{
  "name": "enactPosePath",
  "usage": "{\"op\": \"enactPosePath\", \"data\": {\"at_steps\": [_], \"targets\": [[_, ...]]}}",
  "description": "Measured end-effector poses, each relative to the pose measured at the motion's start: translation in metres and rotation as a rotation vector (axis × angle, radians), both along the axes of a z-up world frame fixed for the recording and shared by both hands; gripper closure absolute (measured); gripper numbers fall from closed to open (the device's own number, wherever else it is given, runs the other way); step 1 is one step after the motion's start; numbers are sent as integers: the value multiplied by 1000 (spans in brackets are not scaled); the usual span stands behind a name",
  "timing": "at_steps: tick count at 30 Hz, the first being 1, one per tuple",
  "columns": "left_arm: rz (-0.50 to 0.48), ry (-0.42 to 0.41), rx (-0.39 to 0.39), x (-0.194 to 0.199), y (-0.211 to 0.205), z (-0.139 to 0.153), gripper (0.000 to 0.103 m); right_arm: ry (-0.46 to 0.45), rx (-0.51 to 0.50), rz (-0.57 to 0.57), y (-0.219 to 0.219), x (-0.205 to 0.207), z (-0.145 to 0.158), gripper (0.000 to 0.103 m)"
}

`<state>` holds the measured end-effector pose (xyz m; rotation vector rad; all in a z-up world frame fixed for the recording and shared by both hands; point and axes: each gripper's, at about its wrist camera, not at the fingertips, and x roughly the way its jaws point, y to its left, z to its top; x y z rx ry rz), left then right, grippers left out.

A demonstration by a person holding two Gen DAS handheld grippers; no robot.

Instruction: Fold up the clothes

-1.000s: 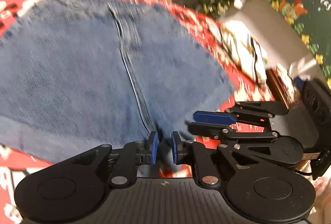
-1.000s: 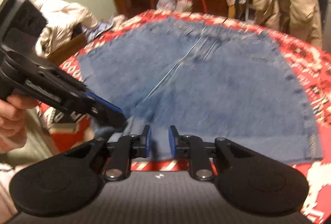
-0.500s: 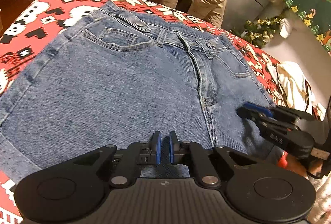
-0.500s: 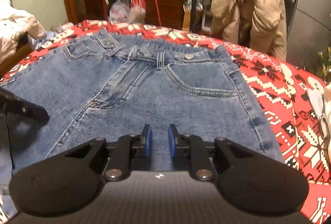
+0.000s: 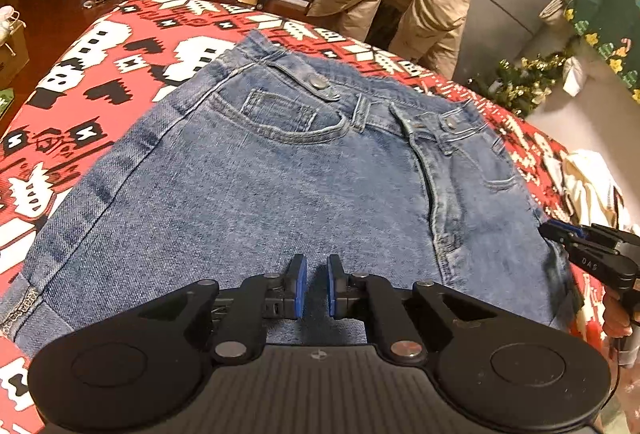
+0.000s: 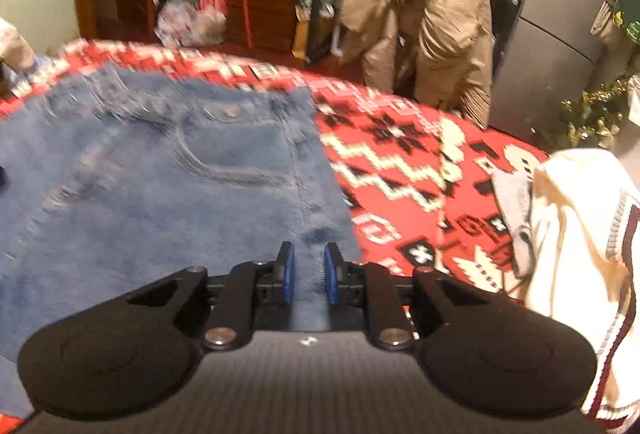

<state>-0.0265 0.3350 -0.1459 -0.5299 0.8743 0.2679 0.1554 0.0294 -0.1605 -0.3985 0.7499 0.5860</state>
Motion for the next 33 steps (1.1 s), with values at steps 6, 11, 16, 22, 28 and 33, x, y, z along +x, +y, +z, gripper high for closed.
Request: {"op": "enactPosePath", "data": {"at_steps": [6,11,16,22,28,33], "targets": [[1,13,15,-16,-7,-1,93,42,17,-1,-45,-24,-2,86],[1,36,24,-21,-14,2,93,81,70,-56,-82,-51,8,85],[-12,58,40,-24,-21,7,93,107,160,-171,-111,-47,11,85],[2,61,44,-30,-24,13,90,157,174,-174,-112,-45,4,85],[12,73,48,-34,-24,13,88,200,213,-193,-115,-45,0,83],[16,73,46,-36,-24,13,88,248,266,-243,-120,-41,-1,80]]}}
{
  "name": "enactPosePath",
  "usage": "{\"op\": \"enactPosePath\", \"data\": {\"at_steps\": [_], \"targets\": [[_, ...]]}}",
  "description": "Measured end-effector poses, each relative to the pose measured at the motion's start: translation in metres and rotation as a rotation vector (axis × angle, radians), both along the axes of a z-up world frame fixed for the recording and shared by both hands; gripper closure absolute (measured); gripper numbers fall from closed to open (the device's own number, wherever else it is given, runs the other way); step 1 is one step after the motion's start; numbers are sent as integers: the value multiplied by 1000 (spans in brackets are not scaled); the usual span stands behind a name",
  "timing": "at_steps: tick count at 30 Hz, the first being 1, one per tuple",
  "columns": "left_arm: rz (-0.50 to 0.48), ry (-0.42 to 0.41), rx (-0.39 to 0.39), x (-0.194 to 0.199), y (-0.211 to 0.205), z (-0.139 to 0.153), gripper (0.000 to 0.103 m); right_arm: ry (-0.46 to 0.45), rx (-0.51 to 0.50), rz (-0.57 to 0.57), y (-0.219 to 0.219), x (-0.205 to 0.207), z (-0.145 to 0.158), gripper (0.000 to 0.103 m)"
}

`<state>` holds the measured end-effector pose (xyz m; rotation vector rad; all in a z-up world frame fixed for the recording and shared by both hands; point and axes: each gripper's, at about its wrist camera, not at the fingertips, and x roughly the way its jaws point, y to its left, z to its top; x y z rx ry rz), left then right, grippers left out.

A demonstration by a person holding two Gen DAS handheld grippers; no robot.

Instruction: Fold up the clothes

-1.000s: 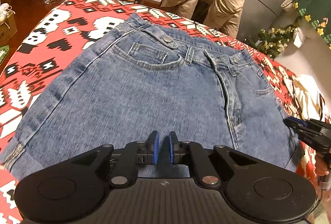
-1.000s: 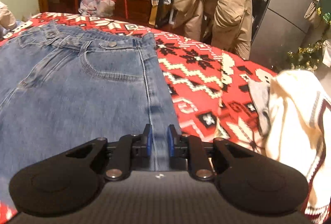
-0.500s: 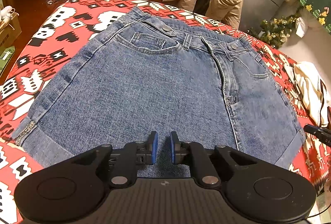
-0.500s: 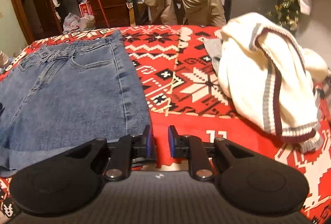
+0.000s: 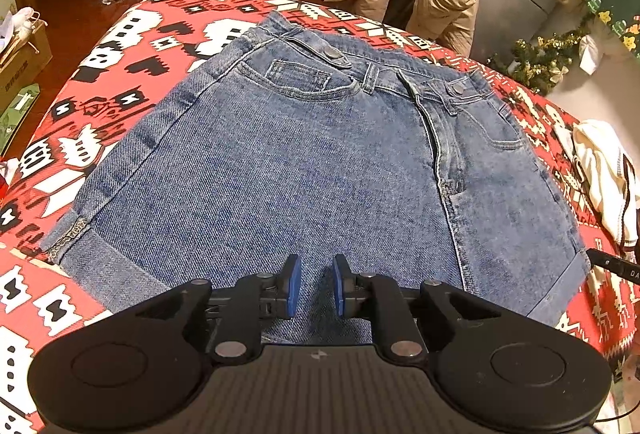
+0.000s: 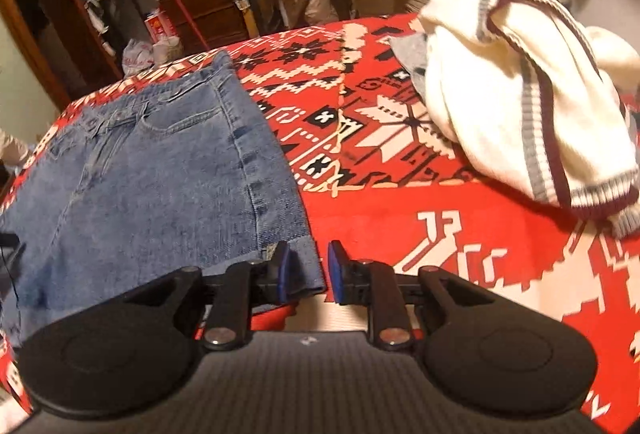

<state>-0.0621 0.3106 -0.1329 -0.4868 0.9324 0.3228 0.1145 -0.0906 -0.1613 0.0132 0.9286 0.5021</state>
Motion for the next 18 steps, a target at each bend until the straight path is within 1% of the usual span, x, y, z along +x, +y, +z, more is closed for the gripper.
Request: {"op": "enactPosePath", "data": {"at_steps": [4,8,10,13,14,15,16,18], "targets": [[4,2,-2,-1,0,-1,88,-3,-13,14,8,-6,3,79],[12,8,-8,-3,2,-2,88,32,29,-7,-1,1,0,80],[16,7,-11,-4,3,-3,88,36,39,-17,-5,2,-1,79],[22,6,-15,-5,4,-4,88,19,13,-25,0,-1,-1,78],[23,8,-16,-5,5,-4,88,10,-7,-23,5,-3,0,87],[25,9,-17,-5,5,-5,88,-9,-42,-16,12,-6,1,90],[26,10,-16,-5,5,-5,88,-34,-84,-9,20,-10,3,97],[27,10,-10,-6,5,-3,88,-88,-173,11,33,-20,7,98]]}}
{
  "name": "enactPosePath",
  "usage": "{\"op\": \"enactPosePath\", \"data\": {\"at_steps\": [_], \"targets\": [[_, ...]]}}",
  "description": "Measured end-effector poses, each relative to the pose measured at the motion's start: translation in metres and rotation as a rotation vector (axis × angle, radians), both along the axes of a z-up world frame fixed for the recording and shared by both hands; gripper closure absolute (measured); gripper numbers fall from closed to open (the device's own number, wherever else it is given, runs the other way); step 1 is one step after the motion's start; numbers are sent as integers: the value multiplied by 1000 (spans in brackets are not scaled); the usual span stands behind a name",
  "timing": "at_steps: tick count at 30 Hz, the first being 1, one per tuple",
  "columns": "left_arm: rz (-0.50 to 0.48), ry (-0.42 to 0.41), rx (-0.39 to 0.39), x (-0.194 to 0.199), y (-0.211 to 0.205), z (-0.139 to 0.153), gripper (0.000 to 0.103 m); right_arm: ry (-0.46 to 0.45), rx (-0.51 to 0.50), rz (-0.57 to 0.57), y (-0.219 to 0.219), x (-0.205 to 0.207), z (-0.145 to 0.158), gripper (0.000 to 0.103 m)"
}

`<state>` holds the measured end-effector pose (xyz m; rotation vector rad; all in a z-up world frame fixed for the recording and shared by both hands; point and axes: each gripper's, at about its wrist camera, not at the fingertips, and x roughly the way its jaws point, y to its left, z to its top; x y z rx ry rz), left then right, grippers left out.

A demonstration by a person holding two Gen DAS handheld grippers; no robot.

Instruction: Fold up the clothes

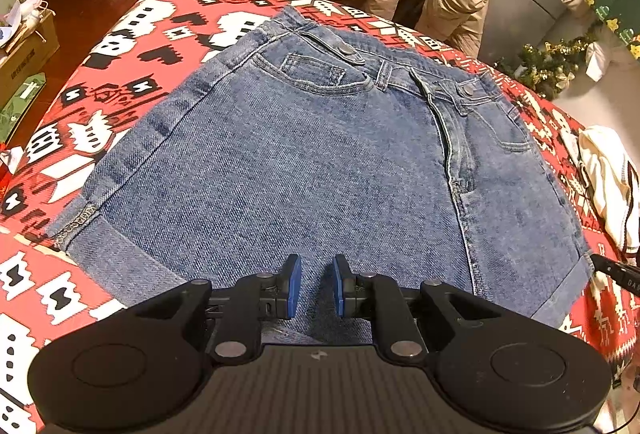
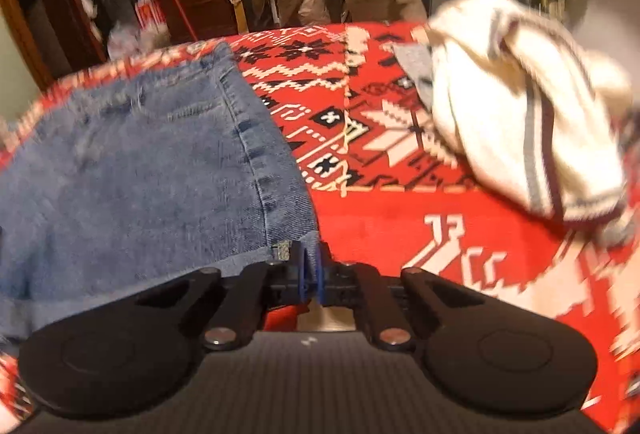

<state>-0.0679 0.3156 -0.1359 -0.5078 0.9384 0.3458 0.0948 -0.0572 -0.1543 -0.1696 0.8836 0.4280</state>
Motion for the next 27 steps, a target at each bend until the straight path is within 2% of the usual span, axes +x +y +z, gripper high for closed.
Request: {"op": "enactPosePath", "data": {"at_steps": [4,7,9,10,12,14,17,22,27], "targets": [[-5,-18,27,-5,-1,9,88,-90,-110,12,10,-21,17,99],[-5,-30,31,-8,0,13,88,-101,-104,-6,6,-25,28,99],[-6,-25,24,-6,3,11,88,-63,-109,-41,0,-17,19,99],[-6,-18,22,-4,4,9,88,-38,-132,-67,-3,-11,10,103],[-10,-11,25,-2,6,8,88,-4,-149,-103,-11,-1,-2,100],[-16,-22,31,-2,7,10,88,25,-67,-123,-27,6,9,100],[-15,-45,8,-1,11,11,88,-4,61,-92,-33,13,36,100],[-21,-54,10,17,15,9,88,-62,136,46,16,62,60,100],[-6,-67,31,36,27,7,88,-45,144,150,87,119,45,100]]}}
